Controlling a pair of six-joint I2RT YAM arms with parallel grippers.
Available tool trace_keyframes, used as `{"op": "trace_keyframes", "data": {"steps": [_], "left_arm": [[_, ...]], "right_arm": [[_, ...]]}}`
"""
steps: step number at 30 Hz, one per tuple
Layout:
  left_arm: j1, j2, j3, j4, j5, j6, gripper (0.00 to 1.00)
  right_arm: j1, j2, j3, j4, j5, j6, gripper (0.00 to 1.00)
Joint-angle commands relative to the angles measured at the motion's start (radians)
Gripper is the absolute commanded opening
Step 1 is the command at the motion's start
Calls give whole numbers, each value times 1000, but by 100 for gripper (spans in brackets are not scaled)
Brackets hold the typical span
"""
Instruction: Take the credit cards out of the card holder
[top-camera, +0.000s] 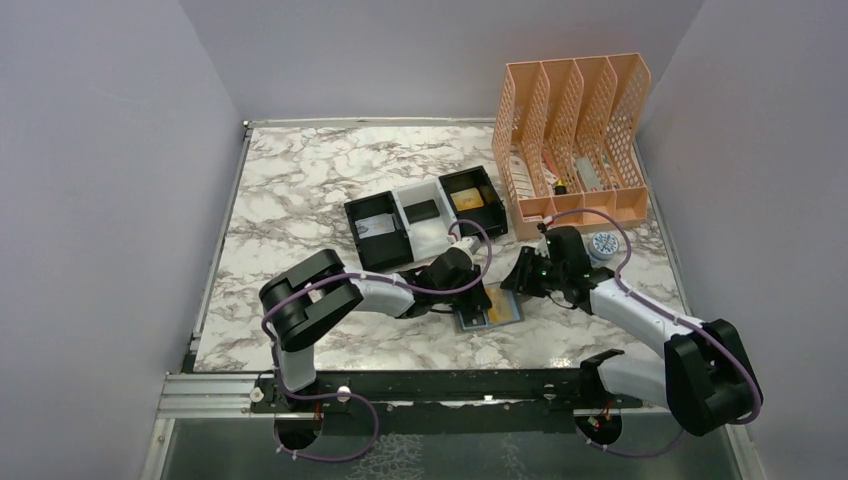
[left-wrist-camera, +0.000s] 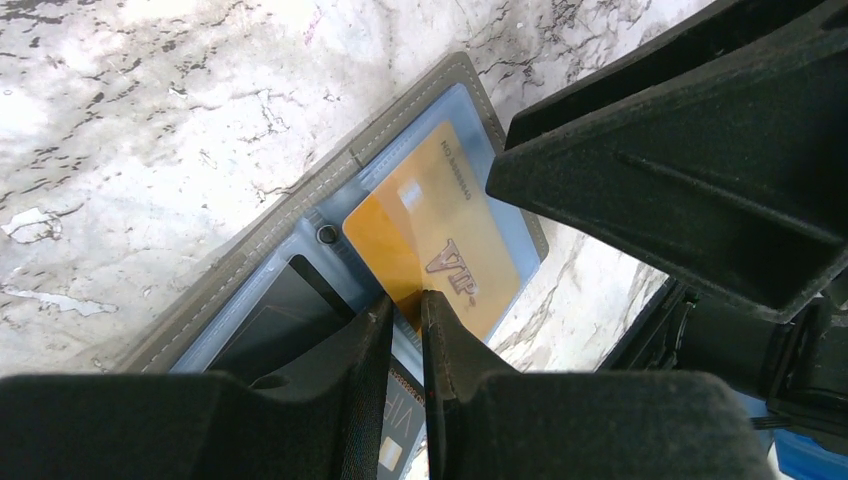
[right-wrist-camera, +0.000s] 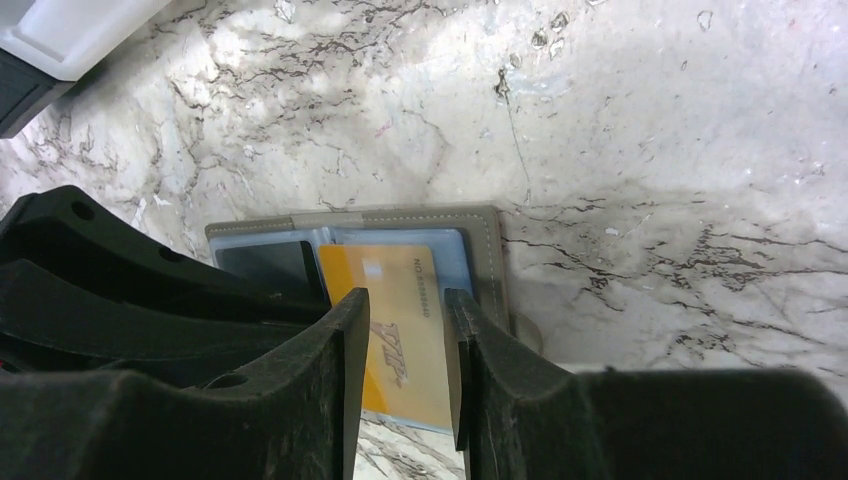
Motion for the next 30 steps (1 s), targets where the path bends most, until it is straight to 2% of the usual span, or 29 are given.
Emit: {"op": "trace_keyframes", "data": {"steps": [1, 6, 14, 17, 24, 30], "left_arm": [[-7, 32, 19, -15, 22, 4, 20], [-8, 36, 23, -14, 25, 5, 22], [-7, 33, 36, -12, 42, 9, 26], [-8, 31, 32, -13, 37, 11, 24], [-7, 33, 25, -14, 47, 10, 24], [-7, 32, 25, -13, 50, 15, 25]], "right_arm": [[3, 29, 28, -44, 14, -39, 34], [2, 47, -39, -3, -50, -17, 33], [3, -8, -117, 39, -107, 37, 32], [3, -43, -105, 2, -54, 57, 32], [3, -125, -19, -105, 140, 48, 35], [3, -71, -19, -103, 90, 41, 36]]}}
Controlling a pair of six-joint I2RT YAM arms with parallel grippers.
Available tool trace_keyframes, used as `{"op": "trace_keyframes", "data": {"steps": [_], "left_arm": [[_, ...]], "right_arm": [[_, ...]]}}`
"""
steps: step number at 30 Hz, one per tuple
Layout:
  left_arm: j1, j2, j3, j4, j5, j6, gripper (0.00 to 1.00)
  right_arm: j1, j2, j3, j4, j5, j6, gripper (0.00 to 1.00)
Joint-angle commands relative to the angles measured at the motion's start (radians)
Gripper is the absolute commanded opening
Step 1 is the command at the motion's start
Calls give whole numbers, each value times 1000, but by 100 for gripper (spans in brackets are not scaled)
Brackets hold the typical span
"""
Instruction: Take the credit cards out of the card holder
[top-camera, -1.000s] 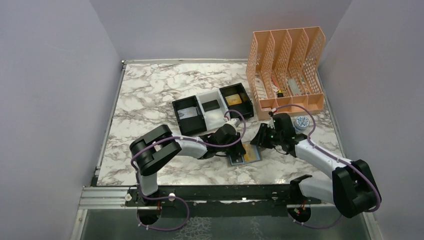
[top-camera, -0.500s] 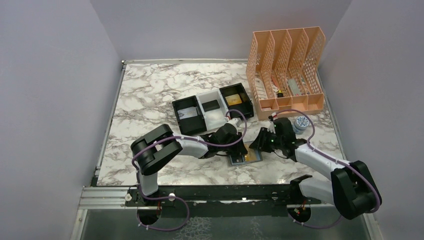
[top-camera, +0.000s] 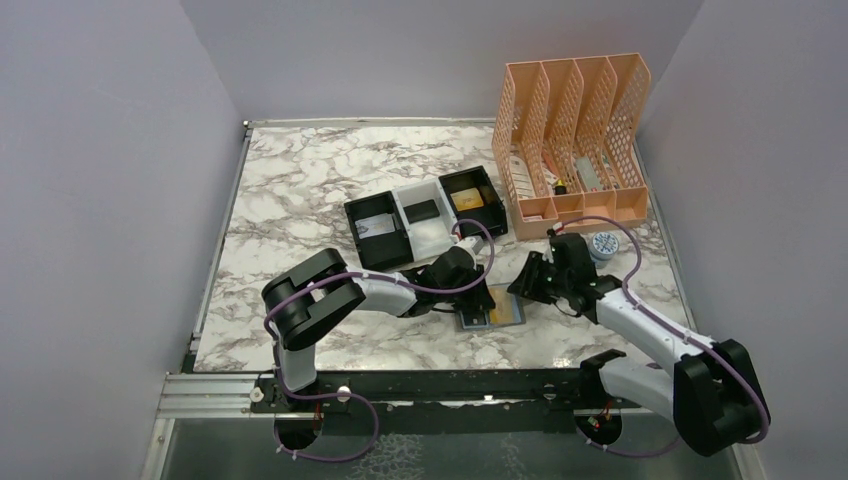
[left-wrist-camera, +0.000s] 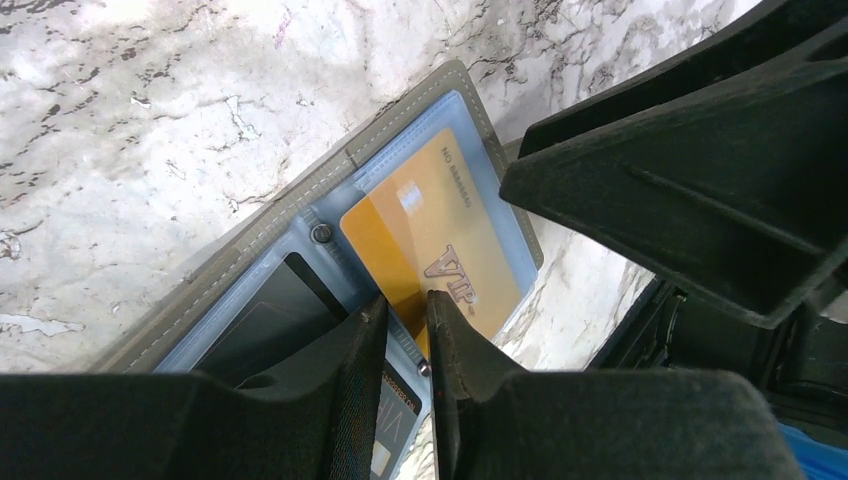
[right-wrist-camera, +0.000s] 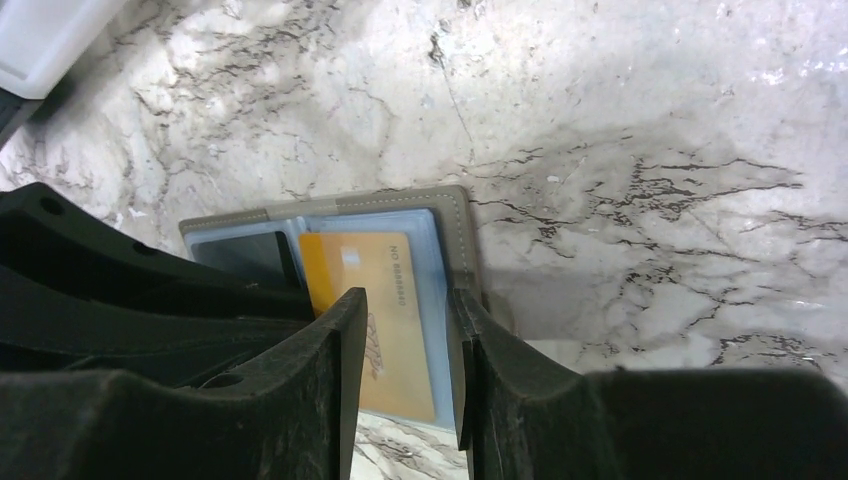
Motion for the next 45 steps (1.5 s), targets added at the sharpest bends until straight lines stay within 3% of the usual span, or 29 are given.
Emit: {"op": "trace_keyframes", "data": {"steps": [1, 6, 18, 30, 38, 45], "left_arm": [[-7, 18, 8, -17, 26, 12, 25], [-7, 18, 14, -16, 37, 15, 29], [-3, -34, -34, -4, 50, -26, 30], [2, -100, -104, 70, 28, -123, 21], [8, -120, -118, 82, 43, -127, 6], [9, -120, -129, 82, 49, -131, 3]], "right_arm": [[3, 49, 6, -19, -14, -5, 36], [3, 102, -32, 33, -110, -9, 35], [3, -14, -165, 103, -223, 108, 32], [3, -43, -184, 89, -194, 123, 30], [3, -86, -112, 12, -118, 92, 32], [3, -136, -32, -55, -105, 47, 34]]}}
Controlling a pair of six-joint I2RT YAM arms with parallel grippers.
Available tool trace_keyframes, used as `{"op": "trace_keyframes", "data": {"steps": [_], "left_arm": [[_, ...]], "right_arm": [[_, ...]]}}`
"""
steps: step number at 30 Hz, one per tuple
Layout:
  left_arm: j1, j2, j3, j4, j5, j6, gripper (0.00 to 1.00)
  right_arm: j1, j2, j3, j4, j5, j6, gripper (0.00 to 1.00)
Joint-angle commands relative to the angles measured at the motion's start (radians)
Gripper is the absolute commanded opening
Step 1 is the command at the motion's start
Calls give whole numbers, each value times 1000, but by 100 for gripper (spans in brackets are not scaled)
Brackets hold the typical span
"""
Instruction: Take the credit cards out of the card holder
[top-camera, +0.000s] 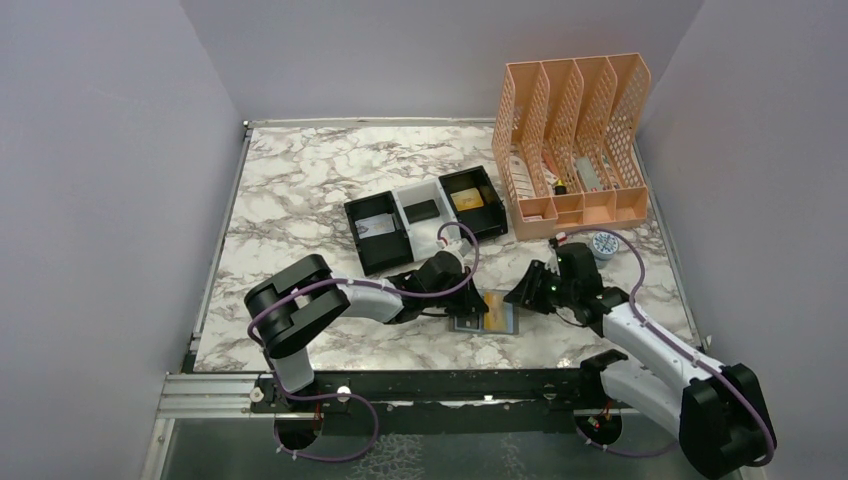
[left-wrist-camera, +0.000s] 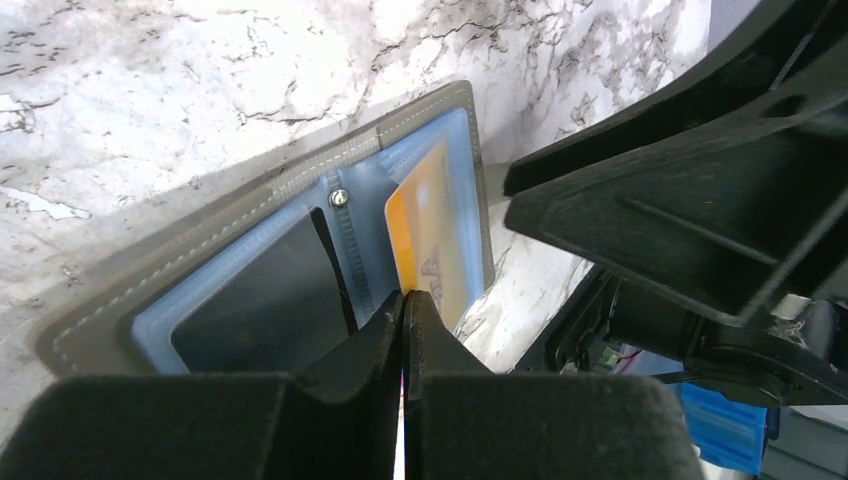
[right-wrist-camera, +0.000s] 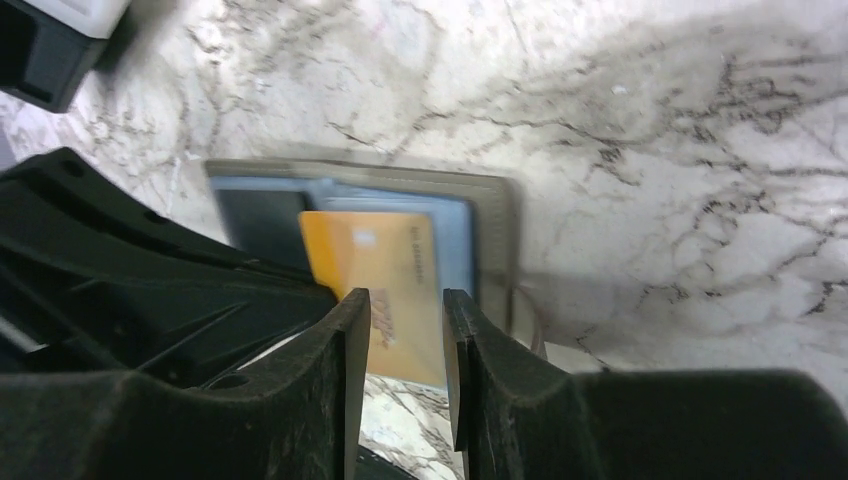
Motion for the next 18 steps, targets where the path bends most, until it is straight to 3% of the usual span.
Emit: {"op": "trace_keyframes", "data": {"steps": [1, 7, 14, 18], "left_arm": [[4, -29, -21, 25, 21, -4, 4], [4, -17, -10, 25, 29, -4, 3], [4, 0, 4, 28, 50, -16, 8], [3, 4, 7, 37, 59, -27, 15]], "right_arm": [[8, -37, 51, -31, -4, -43, 34], [8, 5, -10, 104, -195, -45, 33], [8, 124, -21, 85, -110, -54, 32], [8, 146, -50, 113, -105, -39, 31]]}}
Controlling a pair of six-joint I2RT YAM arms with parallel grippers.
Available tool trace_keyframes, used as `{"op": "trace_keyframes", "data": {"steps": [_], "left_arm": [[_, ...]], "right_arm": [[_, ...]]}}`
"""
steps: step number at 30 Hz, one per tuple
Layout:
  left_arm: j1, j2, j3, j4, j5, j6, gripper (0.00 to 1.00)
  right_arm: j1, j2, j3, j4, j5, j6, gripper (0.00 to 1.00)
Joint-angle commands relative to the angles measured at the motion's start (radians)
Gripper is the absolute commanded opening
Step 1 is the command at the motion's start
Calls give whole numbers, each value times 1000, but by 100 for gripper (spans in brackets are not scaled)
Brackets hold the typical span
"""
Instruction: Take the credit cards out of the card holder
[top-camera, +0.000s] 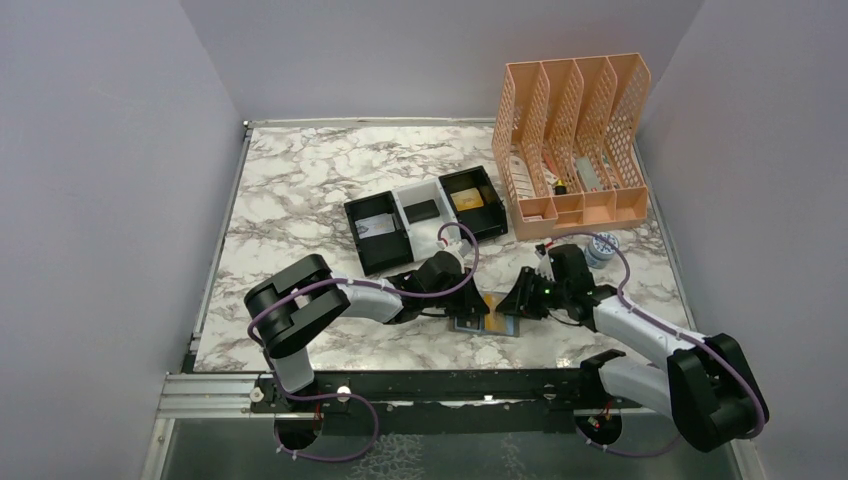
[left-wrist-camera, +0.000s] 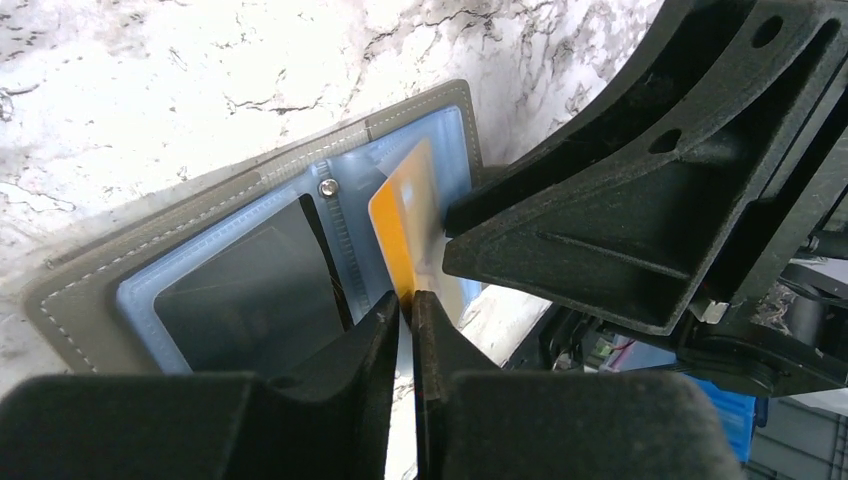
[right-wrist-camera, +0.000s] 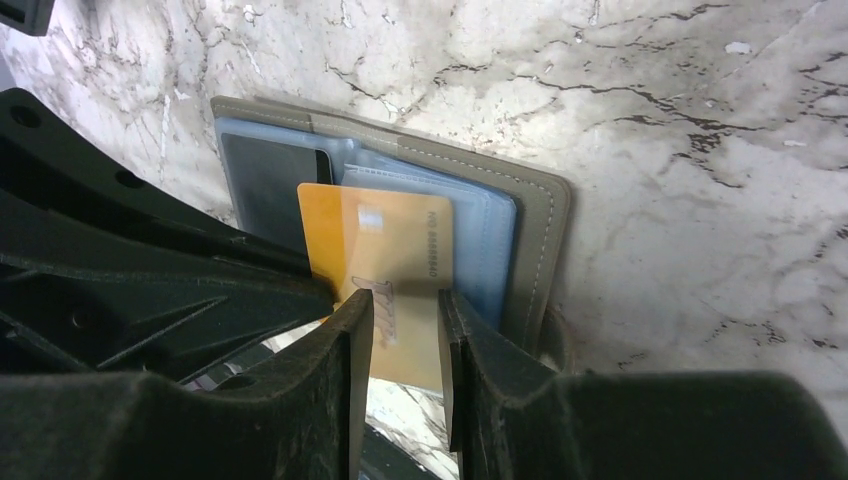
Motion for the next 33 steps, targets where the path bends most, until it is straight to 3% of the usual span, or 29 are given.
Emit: {"op": "trace_keyframes", "data": {"steps": [1, 8, 15, 25, 28, 33], "left_arm": [[1, 9, 17, 32, 41, -20, 17], [0, 38, 2, 104, 62, -75, 18], [1, 32, -15, 122, 52, -85, 5], [4, 2, -72, 122, 25, -95, 4], [6, -6, -82, 121, 19, -96, 6], [9, 22, -50, 122, 45, -92, 16]], "right_arm": [[6, 13, -49, 41, 22, 0, 31], [6, -14, -76, 37, 46, 19, 31], [5, -18, -76, 32, 66, 31, 31], [5, -16, -72, 28, 84, 35, 31], [6, -16, -70, 26, 86, 32, 31], [5, -16, -64, 23, 81, 27, 31]]}}
